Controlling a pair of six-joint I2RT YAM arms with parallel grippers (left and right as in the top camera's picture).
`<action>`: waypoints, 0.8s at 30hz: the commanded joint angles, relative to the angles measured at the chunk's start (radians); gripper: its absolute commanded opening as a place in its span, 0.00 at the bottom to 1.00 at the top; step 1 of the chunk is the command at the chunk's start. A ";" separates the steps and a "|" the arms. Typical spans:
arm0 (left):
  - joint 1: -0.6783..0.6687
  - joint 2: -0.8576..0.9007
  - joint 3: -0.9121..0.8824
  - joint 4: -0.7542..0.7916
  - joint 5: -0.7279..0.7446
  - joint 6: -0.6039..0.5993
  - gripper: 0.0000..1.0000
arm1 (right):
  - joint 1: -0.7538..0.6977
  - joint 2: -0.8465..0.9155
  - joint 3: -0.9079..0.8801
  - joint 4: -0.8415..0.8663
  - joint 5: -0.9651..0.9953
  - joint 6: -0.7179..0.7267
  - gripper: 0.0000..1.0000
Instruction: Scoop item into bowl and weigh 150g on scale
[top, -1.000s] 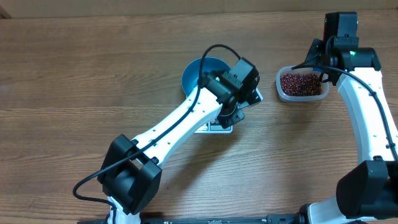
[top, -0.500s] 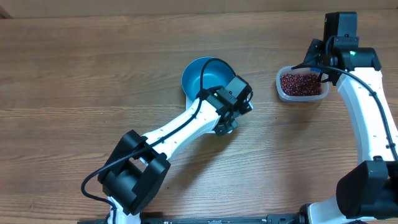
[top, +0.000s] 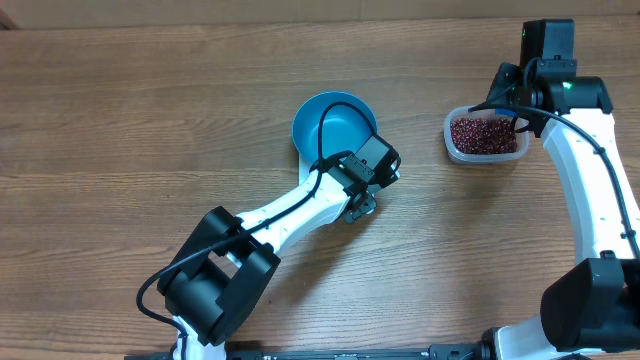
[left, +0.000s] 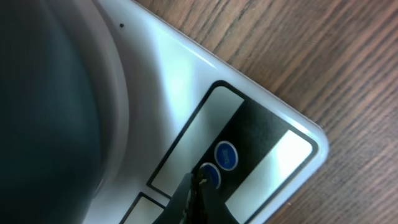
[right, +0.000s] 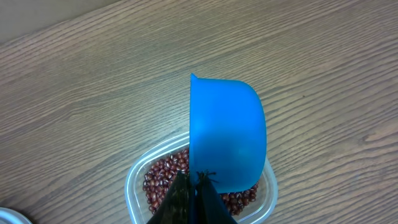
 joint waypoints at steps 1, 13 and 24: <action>-0.008 -0.010 -0.018 0.018 -0.036 -0.029 0.04 | -0.005 -0.010 0.023 0.005 -0.004 0.007 0.04; -0.008 -0.010 -0.020 0.009 -0.034 -0.045 0.04 | -0.005 -0.010 0.023 0.003 -0.004 0.007 0.04; -0.007 -0.010 -0.025 -0.011 -0.031 -0.055 0.04 | -0.005 -0.010 0.022 0.003 -0.004 0.007 0.04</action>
